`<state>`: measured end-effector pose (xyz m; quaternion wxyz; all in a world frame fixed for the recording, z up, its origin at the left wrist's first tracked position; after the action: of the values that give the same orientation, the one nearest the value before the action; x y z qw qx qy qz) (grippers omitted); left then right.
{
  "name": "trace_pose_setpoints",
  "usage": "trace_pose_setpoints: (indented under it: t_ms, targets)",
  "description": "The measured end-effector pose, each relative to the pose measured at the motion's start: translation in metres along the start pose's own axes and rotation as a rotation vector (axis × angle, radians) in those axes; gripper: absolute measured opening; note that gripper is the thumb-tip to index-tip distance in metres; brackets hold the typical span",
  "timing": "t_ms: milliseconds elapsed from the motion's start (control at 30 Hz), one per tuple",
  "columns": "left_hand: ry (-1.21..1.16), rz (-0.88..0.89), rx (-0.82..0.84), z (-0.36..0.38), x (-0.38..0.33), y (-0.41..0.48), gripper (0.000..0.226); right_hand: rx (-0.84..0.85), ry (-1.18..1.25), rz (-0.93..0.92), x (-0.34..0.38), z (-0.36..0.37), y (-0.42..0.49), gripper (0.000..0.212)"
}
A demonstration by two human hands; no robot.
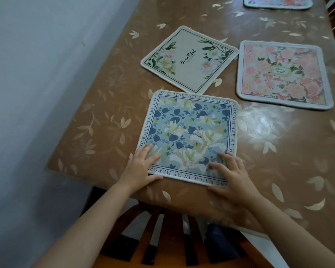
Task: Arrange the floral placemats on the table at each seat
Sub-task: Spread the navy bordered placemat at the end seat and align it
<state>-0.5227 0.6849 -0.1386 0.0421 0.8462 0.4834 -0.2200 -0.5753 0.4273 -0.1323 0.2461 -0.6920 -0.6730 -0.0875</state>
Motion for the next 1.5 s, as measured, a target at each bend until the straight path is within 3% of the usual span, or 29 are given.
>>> trace_pose_setpoints:
  t_ms: [467,833,1500]
  targets:
    - [0.039,0.047,-0.129,-0.006,-0.008,-0.006,0.068,-0.110,0.027,-0.005,0.015,0.003,-0.012,0.059]
    - [0.022,0.099,-0.151,-0.009,-0.012,-0.012,0.061,-0.152,0.022,0.004,0.019,0.003,-0.016,0.053]
    - [-0.074,0.043,-0.178,-0.017,0.003,-0.006,0.057,-0.199,0.057,-0.024,0.024,0.000,-0.004,0.043]
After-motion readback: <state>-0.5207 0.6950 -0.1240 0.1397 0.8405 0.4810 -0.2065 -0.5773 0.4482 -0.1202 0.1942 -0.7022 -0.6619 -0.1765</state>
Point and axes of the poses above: each hand's wrist, its own y-axis towards the middle knuckle, its own z-axis out of the palm, x = y × z, the point moved 7 cm from there along y, towards the middle knuckle, and after that the axes turned 11 degrees about z, right-handed, at the moved point
